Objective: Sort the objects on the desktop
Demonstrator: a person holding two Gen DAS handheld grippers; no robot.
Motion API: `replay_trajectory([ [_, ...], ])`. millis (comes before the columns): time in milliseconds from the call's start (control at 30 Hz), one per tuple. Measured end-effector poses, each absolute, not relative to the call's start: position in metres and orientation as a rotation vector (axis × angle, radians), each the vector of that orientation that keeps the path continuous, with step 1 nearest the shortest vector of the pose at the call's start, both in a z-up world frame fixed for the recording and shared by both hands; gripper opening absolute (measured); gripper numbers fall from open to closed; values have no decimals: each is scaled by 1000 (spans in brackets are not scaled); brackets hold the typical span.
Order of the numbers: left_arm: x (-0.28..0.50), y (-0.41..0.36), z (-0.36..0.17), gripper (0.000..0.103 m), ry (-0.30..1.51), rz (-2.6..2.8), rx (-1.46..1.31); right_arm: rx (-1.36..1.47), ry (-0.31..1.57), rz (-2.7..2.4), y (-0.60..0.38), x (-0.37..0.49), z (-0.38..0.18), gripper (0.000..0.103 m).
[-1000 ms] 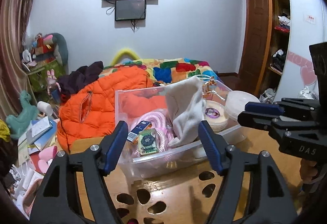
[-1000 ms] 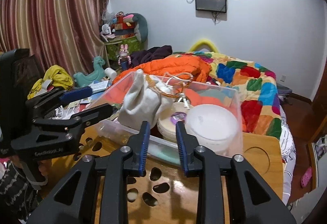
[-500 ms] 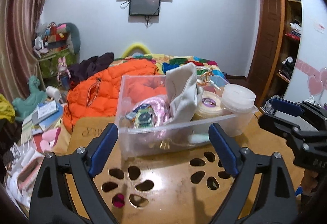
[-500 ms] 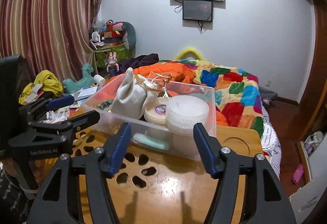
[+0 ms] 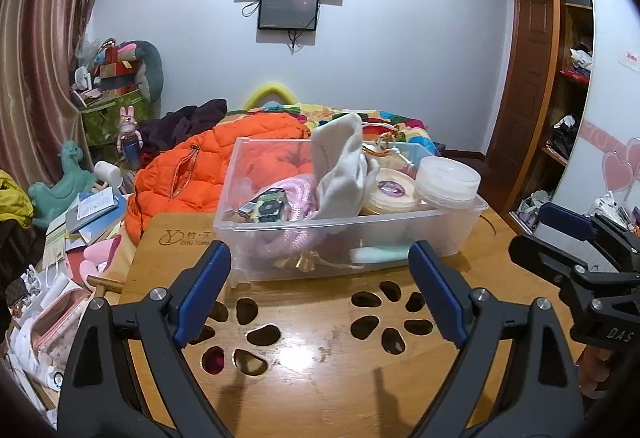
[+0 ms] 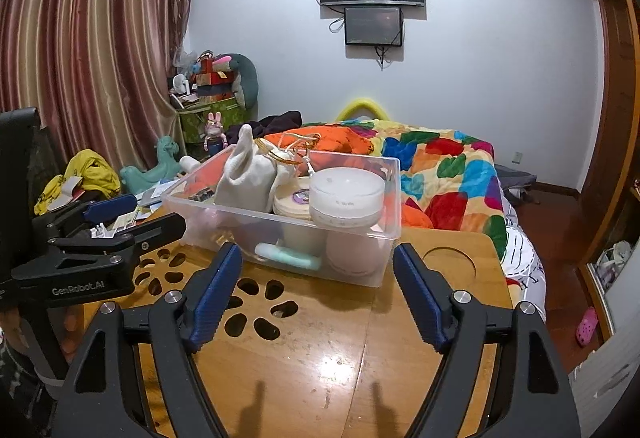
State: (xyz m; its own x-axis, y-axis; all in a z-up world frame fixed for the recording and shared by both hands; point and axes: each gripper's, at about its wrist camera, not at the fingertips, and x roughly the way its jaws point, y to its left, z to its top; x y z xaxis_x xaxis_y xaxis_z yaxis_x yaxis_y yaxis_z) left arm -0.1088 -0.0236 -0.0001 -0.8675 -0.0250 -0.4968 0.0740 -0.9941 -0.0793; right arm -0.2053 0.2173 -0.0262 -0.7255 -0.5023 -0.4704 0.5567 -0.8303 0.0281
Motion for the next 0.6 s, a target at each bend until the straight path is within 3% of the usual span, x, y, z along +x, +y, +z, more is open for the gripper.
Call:
replay_trajectory([
  [600,-107,-24,-2,91,152,-2983,808,636,127,-2461,223,-207,-28,75],
])
